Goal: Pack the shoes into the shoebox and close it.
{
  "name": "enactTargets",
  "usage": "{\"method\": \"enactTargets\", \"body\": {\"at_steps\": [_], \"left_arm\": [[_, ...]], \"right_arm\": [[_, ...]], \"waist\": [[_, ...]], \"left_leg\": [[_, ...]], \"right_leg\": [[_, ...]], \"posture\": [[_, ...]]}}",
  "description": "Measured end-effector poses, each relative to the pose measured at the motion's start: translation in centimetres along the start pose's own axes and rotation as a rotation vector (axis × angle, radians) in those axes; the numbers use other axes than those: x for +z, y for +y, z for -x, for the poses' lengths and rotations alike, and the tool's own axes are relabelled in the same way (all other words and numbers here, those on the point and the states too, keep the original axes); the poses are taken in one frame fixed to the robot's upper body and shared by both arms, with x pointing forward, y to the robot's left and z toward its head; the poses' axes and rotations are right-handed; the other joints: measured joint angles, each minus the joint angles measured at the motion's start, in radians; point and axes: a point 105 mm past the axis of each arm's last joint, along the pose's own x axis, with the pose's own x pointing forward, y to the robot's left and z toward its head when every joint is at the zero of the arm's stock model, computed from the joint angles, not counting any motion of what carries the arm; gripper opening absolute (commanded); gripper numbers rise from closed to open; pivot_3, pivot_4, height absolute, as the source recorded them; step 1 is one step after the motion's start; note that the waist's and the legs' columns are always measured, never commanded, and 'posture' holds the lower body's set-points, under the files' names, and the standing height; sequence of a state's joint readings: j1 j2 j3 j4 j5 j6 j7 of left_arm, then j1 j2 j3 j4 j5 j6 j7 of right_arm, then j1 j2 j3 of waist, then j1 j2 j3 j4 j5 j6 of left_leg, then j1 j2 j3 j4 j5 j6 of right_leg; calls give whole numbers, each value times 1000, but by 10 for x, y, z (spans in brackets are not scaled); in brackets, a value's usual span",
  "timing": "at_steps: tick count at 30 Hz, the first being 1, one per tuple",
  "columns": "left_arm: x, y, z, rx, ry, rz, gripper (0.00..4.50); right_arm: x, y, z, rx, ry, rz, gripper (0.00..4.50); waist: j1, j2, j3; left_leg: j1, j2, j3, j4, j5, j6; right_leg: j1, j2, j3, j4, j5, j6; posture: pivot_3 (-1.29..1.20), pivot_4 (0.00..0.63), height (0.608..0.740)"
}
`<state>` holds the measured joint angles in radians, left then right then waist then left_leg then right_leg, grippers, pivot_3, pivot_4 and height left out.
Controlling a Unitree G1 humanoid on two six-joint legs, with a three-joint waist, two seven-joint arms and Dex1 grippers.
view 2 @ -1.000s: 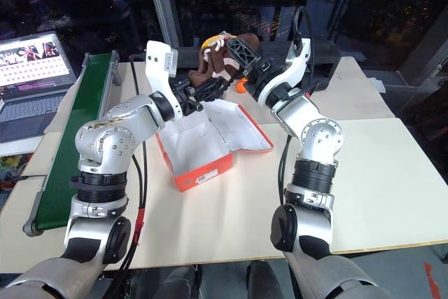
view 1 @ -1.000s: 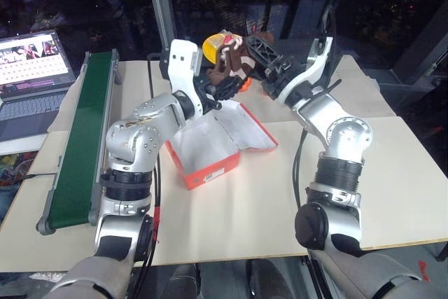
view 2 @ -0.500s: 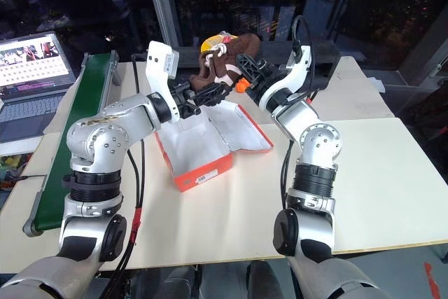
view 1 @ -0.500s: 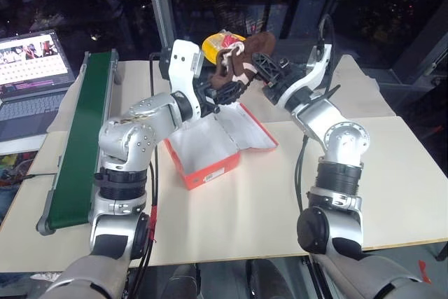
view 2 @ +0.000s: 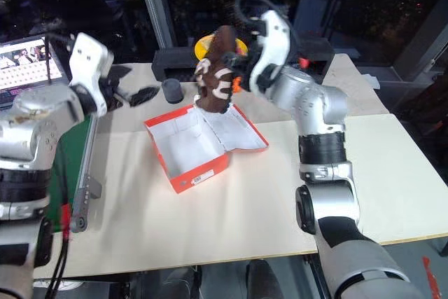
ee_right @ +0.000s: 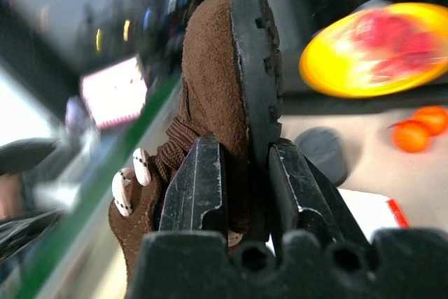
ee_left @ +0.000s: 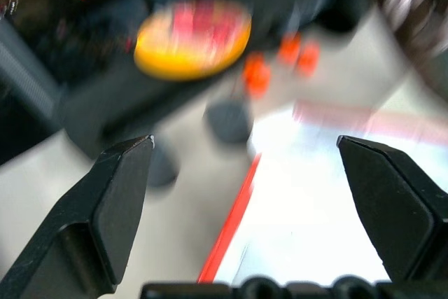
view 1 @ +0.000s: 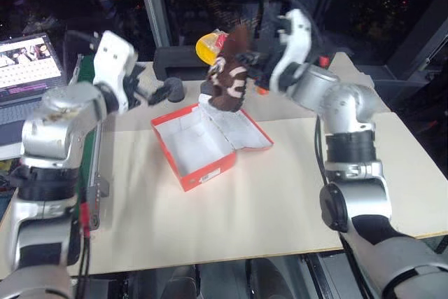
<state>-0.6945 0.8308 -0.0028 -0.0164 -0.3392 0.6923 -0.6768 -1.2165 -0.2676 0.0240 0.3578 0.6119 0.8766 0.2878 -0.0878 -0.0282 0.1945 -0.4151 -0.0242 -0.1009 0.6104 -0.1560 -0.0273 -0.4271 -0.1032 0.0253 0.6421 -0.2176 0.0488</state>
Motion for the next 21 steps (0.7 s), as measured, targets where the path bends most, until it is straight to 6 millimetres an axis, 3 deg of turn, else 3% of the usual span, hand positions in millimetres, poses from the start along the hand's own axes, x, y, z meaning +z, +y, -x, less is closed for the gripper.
{"method": "enactTargets", "body": {"at_steps": [2,7,10,18,21], "left_arm": [[-26,-19,3,-83,59,6,4500],[-30,-42,14,-162,53,-29,4500],[-33,-55,21,-193,51,-50,4500],[-34,-53,30,-152,53,-25,4500],[-37,-58,29,-151,48,-5,4500]], "right_arm": [[-8,13,-15,50,67,46,357],[-34,24,-35,102,189,82,357],[-65,24,-45,119,290,113,357],[-142,6,-51,106,502,293,357],[-149,5,-53,113,521,370,357]], "waist": [[7,0,0],[27,0,0],[25,0,0],[17,0,0],[15,0,0]], "left_leg": [[-1,1,-1,0,0,0],[-2,1,-1,2,0,0],[0,2,-1,2,0,0],[0,4,-1,1,0,0],[1,5,-1,1,0,0]], "right_leg": [[-1,1,0,0,0,0],[-1,1,0,-1,0,0],[0,3,0,0,0,-1],[-1,5,0,0,1,-2],[-1,6,1,0,1,-2]], "posture": [[0,150,740],[0,150,740],[0,150,740],[0,150,740],[0,150,740]]}}
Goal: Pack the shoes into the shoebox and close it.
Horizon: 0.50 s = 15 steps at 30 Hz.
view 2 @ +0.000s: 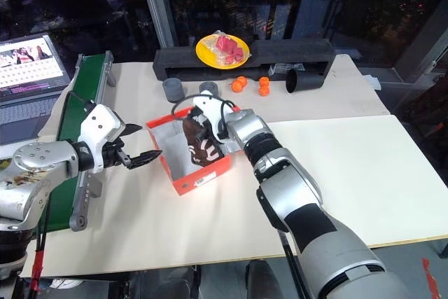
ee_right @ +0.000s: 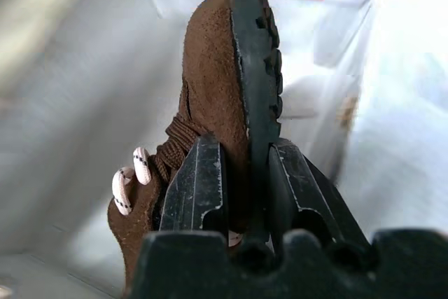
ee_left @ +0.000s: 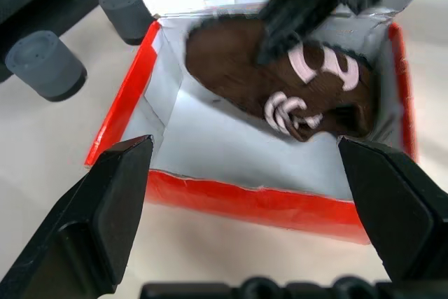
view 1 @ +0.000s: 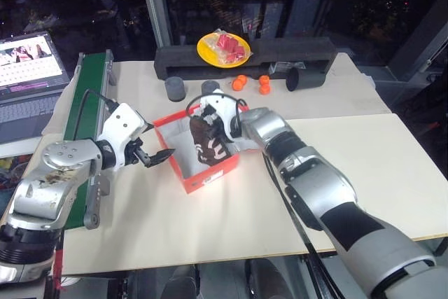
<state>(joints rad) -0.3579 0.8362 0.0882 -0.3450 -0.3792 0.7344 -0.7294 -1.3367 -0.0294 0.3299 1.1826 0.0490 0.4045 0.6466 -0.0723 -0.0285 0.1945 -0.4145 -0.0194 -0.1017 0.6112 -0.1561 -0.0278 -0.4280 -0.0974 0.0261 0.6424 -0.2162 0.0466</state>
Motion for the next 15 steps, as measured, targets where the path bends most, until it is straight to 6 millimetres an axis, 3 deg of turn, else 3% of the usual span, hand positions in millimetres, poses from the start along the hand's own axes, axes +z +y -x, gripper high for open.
{"method": "enactTargets", "body": {"at_steps": [4,6,11,15], "left_arm": [[1,-3,-2,0,-10,10,4500],[1,-4,-2,3,-12,12,4500],[4,-6,-2,-1,-21,7,4500],[2,-4,-2,16,-10,30,4500]], "right_arm": [[5,5,-5,-6,11,88,357],[4,7,-7,-11,13,114,1344],[6,5,-9,-46,-9,102,3002],[37,-7,1,-118,-106,126,4338]], "waist": [[1,0,0],[1,0,0],[1,0,0],[-1,0,0]], "left_leg": [[2,1,0,0,0,0],[3,1,0,0,0,0],[3,1,0,0,0,0],[3,2,0,-1,0,0]], "right_leg": [[1,2,0,0,0,-1],[2,2,0,0,0,-1],[2,2,0,0,0,-1],[1,2,1,1,1,-1]], "posture": [[0,150,740],[0,150,740],[0,150,740],[0,150,740]]}}
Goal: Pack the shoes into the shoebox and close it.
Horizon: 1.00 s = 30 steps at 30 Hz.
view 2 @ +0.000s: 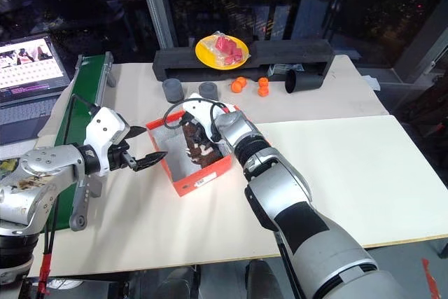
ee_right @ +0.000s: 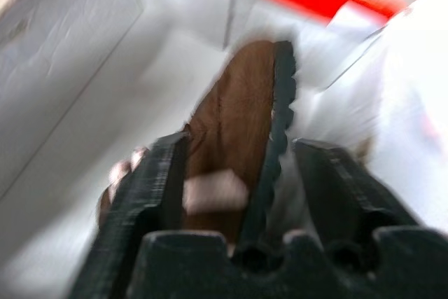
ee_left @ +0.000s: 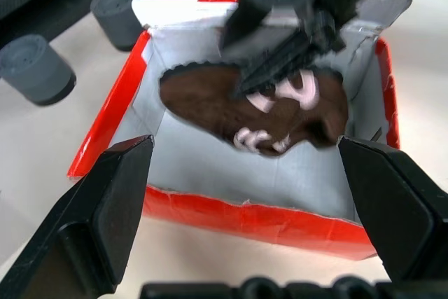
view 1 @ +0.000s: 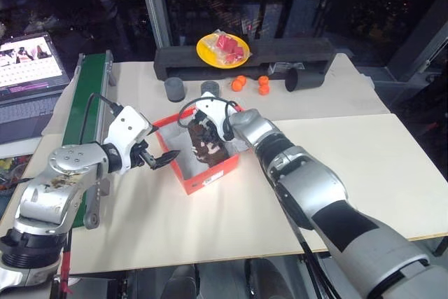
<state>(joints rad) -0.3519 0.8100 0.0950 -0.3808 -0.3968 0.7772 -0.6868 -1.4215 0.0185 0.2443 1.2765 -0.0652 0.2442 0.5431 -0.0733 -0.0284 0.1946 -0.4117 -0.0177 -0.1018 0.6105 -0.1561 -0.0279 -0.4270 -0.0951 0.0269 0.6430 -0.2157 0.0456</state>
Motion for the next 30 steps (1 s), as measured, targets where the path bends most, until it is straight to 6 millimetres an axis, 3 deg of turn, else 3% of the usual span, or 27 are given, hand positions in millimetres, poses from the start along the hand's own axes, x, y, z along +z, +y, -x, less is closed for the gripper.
{"method": "enactTargets", "body": {"at_steps": [3,6,10,12,19,25,30], "left_arm": [[-4,0,1,4,9,53,4500],[-4,0,1,-1,15,76,4500],[4,4,0,21,-7,71,4500],[10,8,-1,50,-28,68,4500],[1,40,2,290,-21,156,4500],[-29,68,21,555,-13,268,4500],[-49,93,56,841,-54,358,4500]], "right_arm": [[49,-17,17,-33,-148,47,4424],[90,-18,34,-14,-272,46,4424],[112,-11,56,55,-383,-35,4424],[110,-10,68,80,-432,-51,4424],[39,3,99,201,-465,-118,4424],[16,17,113,252,-474,-166,4424],[14,23,113,266,-459,-134,4424]], "waist": [[1,0,0],[1,0,0],[7,0,0],[16,-1,0],[21,-1,-1],[6,-2,-1],[7,-2,-1]], "left_leg": [[0,0,0,0,0,0],[0,0,0,0,0,0],[0,0,-1,1,0,0],[0,0,-1,2,0,0],[0,0,-1,2,0,0],[2,0,0,2,0,0],[3,0,0,3,0,0]], "right_leg": [[0,0,0,0,0,0],[0,0,0,0,0,0],[2,0,0,0,0,0],[3,0,-1,-1,0,0],[1,0,1,0,0,0],[3,0,2,1,0,0],[3,1,2,1,0,0]], "posture": [[0,150,740],[0,150,740],[0,150,740],[0,150,740],[0,150,740],[0,150,740],[0,150,740]]}}
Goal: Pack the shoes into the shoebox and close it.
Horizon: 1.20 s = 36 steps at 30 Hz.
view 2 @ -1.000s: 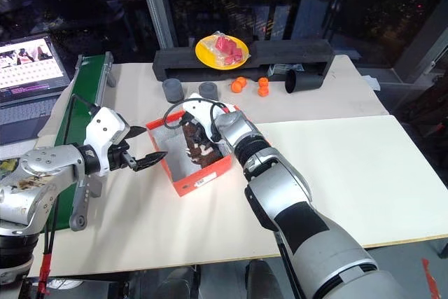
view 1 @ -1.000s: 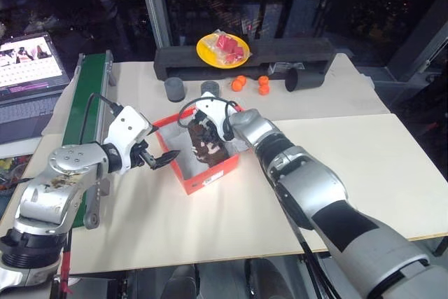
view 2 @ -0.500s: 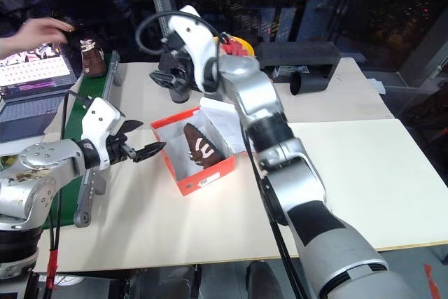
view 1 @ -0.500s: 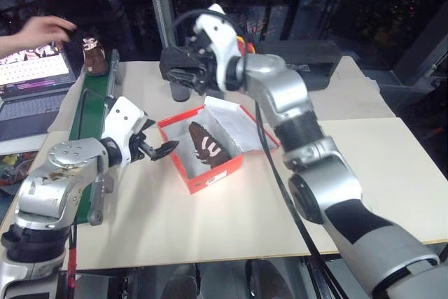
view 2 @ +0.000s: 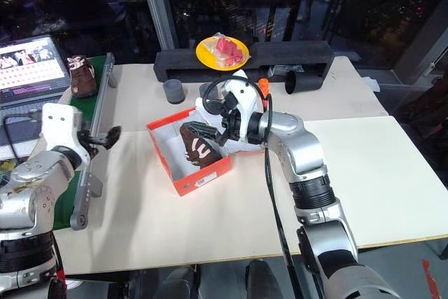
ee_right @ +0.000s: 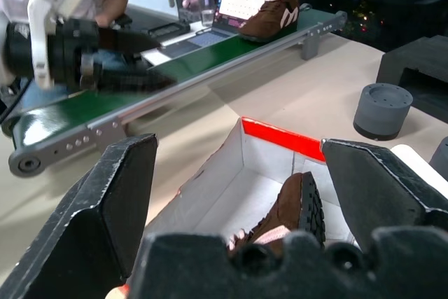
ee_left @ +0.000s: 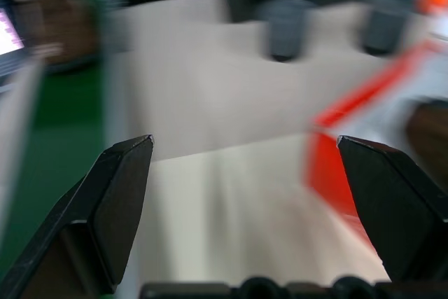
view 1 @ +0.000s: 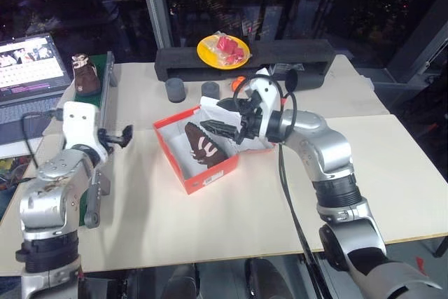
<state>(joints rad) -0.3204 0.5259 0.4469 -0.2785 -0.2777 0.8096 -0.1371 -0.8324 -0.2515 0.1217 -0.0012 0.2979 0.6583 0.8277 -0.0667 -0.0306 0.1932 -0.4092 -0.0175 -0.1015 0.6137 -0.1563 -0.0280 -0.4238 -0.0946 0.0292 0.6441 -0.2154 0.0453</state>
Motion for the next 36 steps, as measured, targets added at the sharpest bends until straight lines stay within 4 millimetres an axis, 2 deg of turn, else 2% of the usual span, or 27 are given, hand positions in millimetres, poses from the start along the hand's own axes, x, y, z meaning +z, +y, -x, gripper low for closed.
{"method": "enactTargets", "body": {"at_steps": [3,5,8,14,17,25,32,35,36], "left_arm": [[-7,29,2,123,16,45,4500],[-12,41,1,166,25,72,4500],[-9,45,-5,171,30,80,4500],[18,56,-28,159,17,79,4500],[18,55,-40,139,34,74,4500],[-7,58,-63,151,131,118,4500],[-36,58,-70,162,240,154,4500],[-46,58,-71,166,269,172,3824],[-45,58,-71,170,265,183,3450]], "right_arm": [[-4,6,-3,31,23,20,4424],[-5,9,-5,52,28,45,4424],[-9,11,-8,68,35,71,4424],[-13,12,-17,70,43,101,4424],[-12,13,-19,62,35,99,4424],[-15,11,-13,14,42,96,4424],[-10,12,-9,-2,47,111,4424],[-10,13,-8,-1,52,105,4500],[-10,13,-8,-1,53,104,4500]], "waist": [[3,0,0],[5,0,0],[15,-2,-1],[23,-2,-1],[22,-2,-1],[19,-2,-1],[21,-3,-2],[20,-3,-2],[21,-3,-2]], "left_leg": [[0,0,0,0,0,0],[0,0,0,1,0,0],[0,0,0,1,0,0],[0,0,0,1,0,0],[0,0,0,1,0,0],[0,0,0,1,0,0],[0,0,0,1,0,0],[0,0,0,1,0,0],[0,0,0,1,0,0]], "right_leg": [[0,0,0,0,0,0],[0,0,0,0,0,0],[1,0,0,0,0,0],[1,0,0,0,0,0],[0,0,0,0,0,0],[0,0,0,0,0,0],[0,0,0,0,0,0],[0,0,0,1,0,0],[0,0,0,1,0,0]], "posture": [[0,150,740],[0,150,740],[0,150,740],[0,150,740],[0,150,740],[0,150,740],[0,150,740],[0,150,740],[0,150,740]]}}
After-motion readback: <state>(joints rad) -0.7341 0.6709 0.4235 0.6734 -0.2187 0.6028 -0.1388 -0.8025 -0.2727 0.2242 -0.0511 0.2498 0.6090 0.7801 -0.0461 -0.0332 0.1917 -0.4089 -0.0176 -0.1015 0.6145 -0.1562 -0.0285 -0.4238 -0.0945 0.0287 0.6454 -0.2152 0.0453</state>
